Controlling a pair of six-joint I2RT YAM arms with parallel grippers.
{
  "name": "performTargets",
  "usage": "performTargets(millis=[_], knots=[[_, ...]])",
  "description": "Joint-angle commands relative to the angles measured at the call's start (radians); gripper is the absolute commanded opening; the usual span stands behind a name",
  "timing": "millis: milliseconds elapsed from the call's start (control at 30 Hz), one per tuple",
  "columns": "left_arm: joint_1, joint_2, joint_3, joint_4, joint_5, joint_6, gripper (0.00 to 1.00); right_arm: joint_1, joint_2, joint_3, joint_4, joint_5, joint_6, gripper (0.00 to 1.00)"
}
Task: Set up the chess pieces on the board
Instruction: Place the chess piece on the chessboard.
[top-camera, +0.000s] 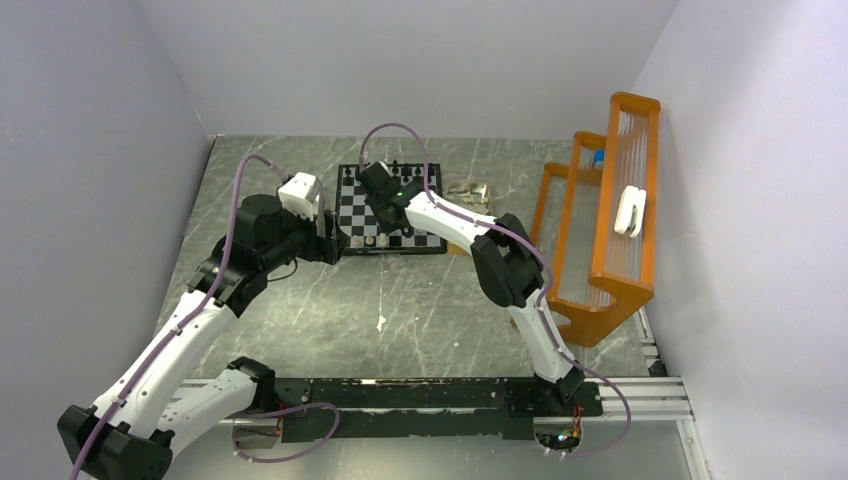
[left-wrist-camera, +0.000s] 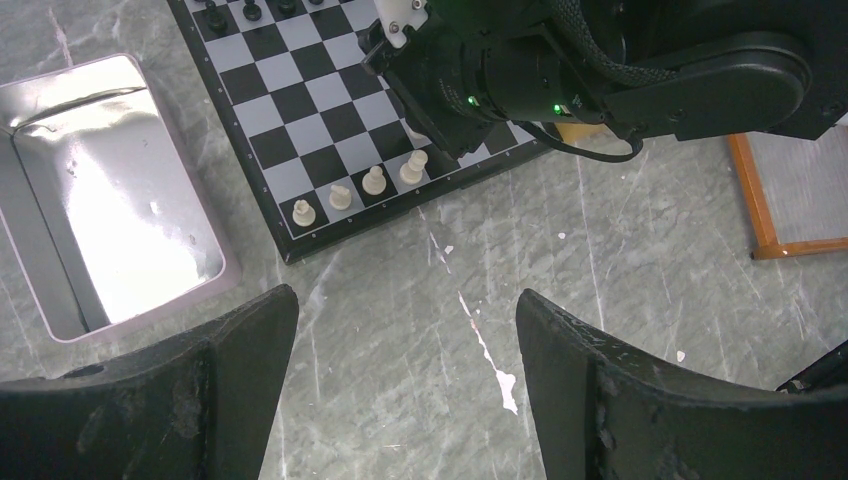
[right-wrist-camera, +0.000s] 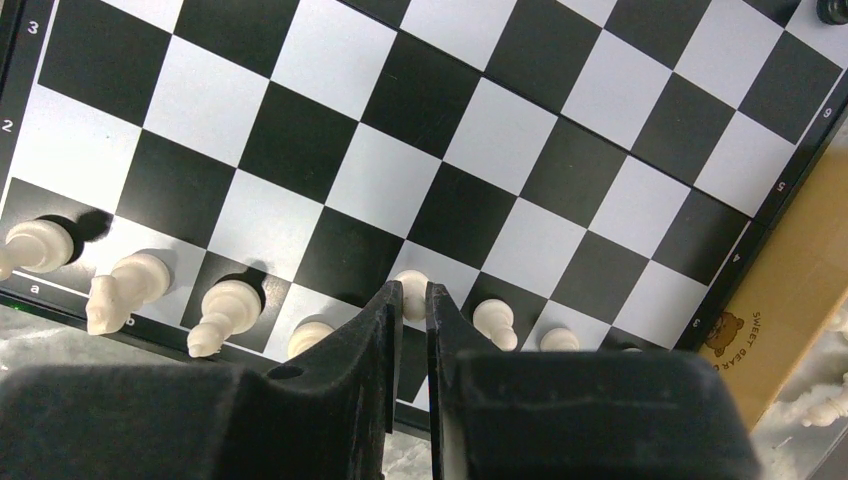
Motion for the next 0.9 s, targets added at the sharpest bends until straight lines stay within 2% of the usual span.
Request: performTargets(millis=[0,600,867], knots=[[0.013,-0.008,0.004,0.001,0.006,0.002,0.84,-0.011,-0.007,-0.024,-0.02,0.011,0.007,0.17],[0.013,-0.008,0.003,0.001,0.009,0.002,0.84,-0.022,-0.021,-0.05,-0.01,0.001,0.013,0.17],[0.013,-0.009,0.003,0.001,0.009,0.002,0.84,-0.022,-0.021,-0.05,0.001,-0.029,0.014,0.22]])
